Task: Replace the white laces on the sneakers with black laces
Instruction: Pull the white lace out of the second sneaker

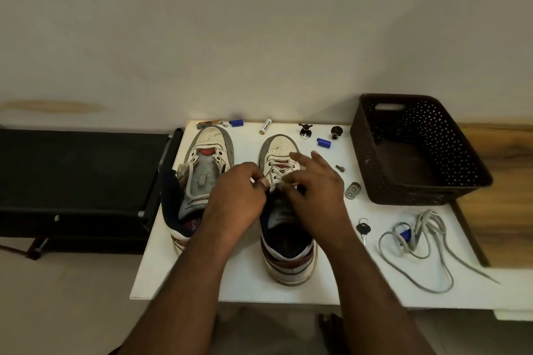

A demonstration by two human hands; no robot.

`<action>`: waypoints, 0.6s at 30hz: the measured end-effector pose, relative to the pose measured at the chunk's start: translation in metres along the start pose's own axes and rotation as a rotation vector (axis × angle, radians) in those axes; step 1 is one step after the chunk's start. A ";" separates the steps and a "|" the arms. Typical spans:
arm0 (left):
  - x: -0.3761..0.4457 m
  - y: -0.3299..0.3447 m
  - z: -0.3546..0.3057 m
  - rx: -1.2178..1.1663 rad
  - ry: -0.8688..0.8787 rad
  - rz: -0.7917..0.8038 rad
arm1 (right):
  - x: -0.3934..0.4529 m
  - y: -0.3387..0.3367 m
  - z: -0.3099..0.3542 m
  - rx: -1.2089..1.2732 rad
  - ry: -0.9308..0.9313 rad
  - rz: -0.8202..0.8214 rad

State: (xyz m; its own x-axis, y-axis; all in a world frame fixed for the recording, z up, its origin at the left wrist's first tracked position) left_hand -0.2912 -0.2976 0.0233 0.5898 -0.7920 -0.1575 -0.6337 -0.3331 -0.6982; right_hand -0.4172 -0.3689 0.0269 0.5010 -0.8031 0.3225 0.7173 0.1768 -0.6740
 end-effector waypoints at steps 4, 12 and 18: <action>0.001 -0.001 0.002 0.008 -0.011 0.001 | 0.003 -0.044 -0.037 1.201 0.536 -0.444; -0.007 0.009 -0.021 0.058 0.060 -0.013 | -0.004 -0.047 -0.037 1.064 0.640 -0.379; -0.007 0.019 -0.016 0.133 0.068 -0.012 | -0.007 -0.028 -0.041 0.524 0.664 -0.034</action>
State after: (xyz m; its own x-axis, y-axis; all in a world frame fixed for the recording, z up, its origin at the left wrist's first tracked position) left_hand -0.3152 -0.3070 0.0225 0.5587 -0.8227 -0.1046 -0.5524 -0.2750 -0.7869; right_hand -0.4609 -0.3913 0.0166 0.2039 -0.9515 -0.2304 0.9407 0.2556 -0.2232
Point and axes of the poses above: each hand's wrist, its own x-axis towards the middle knuckle, its own y-axis out of the palm, z = x × y, the point moved 7 cm from there along x, towards the middle knuckle, and after that the axes turned 5 degrees about x, right-handed, at the moved point
